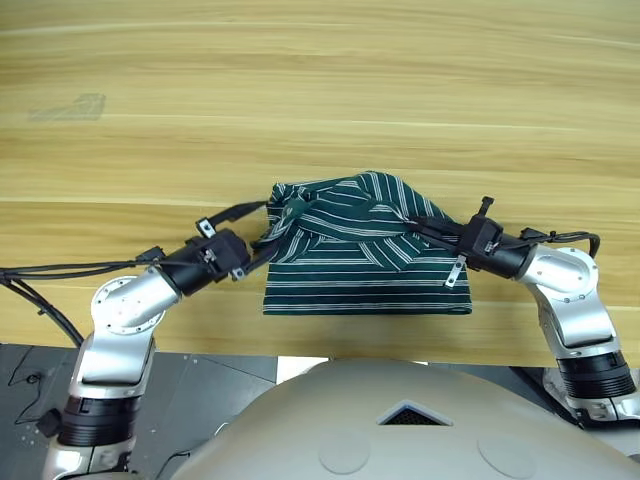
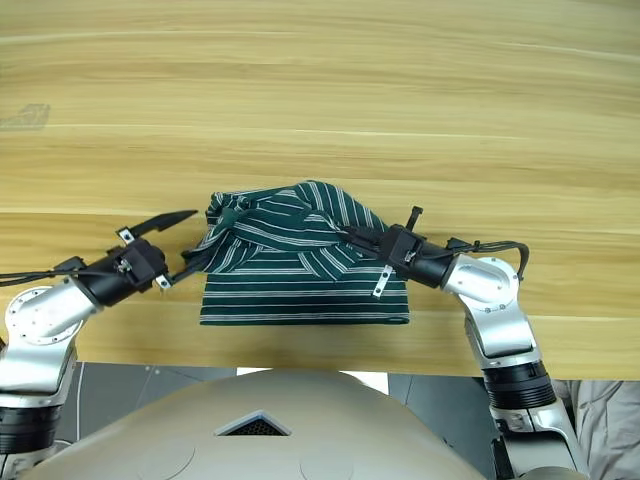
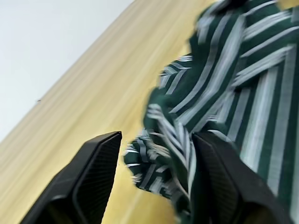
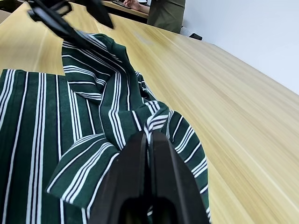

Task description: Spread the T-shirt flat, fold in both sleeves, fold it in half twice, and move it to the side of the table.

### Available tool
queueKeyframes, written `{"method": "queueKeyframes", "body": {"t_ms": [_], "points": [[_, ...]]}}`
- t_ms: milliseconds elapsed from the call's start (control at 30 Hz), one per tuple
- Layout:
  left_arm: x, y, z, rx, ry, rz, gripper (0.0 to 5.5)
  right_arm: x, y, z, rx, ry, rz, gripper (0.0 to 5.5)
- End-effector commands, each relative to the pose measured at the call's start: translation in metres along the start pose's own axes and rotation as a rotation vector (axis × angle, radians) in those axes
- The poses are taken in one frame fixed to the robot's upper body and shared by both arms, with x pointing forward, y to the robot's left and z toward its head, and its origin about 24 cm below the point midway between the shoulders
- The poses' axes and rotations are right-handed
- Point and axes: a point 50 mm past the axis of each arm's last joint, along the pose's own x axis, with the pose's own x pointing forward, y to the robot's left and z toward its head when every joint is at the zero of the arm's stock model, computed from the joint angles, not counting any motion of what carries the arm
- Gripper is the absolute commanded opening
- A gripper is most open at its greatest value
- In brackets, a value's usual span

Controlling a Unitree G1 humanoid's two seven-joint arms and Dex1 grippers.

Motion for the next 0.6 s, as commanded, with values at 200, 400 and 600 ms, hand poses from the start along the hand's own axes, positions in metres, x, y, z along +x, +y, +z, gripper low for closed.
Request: {"method": "queueKeyframes", "body": {"t_ms": [200,400,600], "points": [[0.014,-0.016,-0.001,-0.028,0.002,-0.109,2.79,0.002,0.0,0.0,-0.022,0.002,0.001,0.0],[0.014,-0.02,-0.004,-0.024,0.019,-0.132,1.76,0.002,-0.001,-0.001,-0.032,0.009,-0.002,0.0],[0.014,-0.017,-0.004,-0.01,0.021,-0.113,0.69,0.005,0.0,-0.002,-0.033,0.009,0.002,0.0]]}}
